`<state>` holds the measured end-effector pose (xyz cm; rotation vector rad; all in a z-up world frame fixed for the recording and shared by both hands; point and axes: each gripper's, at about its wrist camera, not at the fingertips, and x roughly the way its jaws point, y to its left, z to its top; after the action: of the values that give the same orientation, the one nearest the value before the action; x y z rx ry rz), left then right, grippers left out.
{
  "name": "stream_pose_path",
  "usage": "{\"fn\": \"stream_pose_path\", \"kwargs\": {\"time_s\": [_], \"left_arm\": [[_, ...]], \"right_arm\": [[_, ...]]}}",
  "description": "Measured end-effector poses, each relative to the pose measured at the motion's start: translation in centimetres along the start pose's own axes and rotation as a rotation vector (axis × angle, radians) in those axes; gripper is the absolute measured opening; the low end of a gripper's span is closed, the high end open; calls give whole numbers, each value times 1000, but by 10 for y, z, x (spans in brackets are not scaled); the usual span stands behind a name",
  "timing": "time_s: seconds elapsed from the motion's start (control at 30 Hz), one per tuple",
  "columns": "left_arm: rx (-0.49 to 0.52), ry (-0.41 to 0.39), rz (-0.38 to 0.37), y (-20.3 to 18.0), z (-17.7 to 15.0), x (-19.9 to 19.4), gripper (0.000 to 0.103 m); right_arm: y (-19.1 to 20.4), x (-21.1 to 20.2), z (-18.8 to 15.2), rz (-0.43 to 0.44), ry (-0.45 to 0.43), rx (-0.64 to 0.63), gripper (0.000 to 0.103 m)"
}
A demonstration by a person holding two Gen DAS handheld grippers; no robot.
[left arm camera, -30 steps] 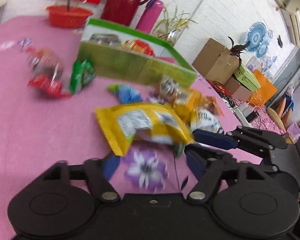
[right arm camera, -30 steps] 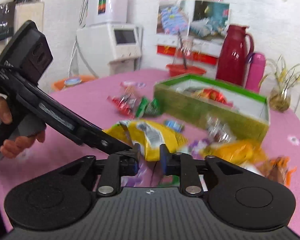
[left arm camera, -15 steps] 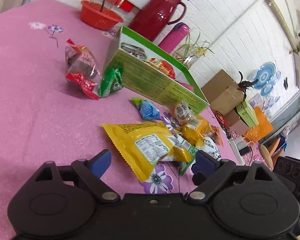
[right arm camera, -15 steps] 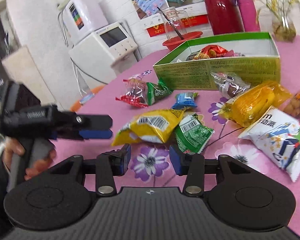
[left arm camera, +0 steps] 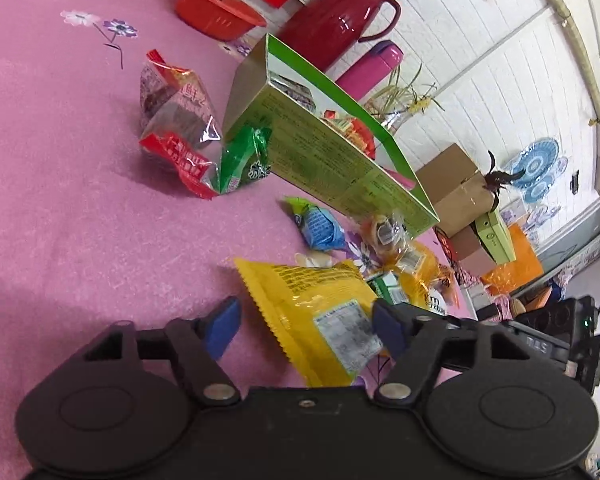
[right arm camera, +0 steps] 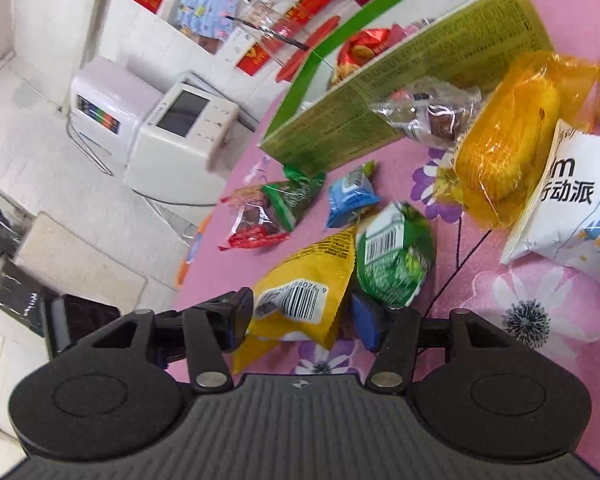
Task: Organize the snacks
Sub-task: 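Move both grippers to the yellow chip bag and close on it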
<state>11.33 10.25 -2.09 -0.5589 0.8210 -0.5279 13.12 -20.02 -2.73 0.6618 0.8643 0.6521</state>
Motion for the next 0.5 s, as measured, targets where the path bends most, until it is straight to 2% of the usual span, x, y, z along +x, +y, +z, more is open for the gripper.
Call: {"fn": "stream_pose_path", "kwargs": {"time_s": [0.07, 0.1, 0.2, 0.23, 0.27, 0.43, 0.5], "left_arm": [[16, 10, 1, 0, 1, 2, 42], [19, 13, -1, 0, 0, 3, 40], [23, 29, 1, -3, -3, 1, 41], [19, 31, 2, -4, -5, -1, 49], [14, 31, -3, -4, -7, -4, 62], [28, 32, 1, -7, -14, -11, 63], [32, 36, -5, -9, -15, -7, 62]], "right_arm": [[-5, 8, 0, 23, 11, 17, 67], [-6, 10, 0, 35, 17, 30, 65], [-4, 6, 0, 30, 22, 19, 63], [-4, 4, -1, 24, 24, 14, 65], [-4, 1, -1, 16, 28, 12, 72], [-11, -17, -8, -1, 17, 2, 72], [-12, -17, -9, 4, 23, 0, 67]]}}
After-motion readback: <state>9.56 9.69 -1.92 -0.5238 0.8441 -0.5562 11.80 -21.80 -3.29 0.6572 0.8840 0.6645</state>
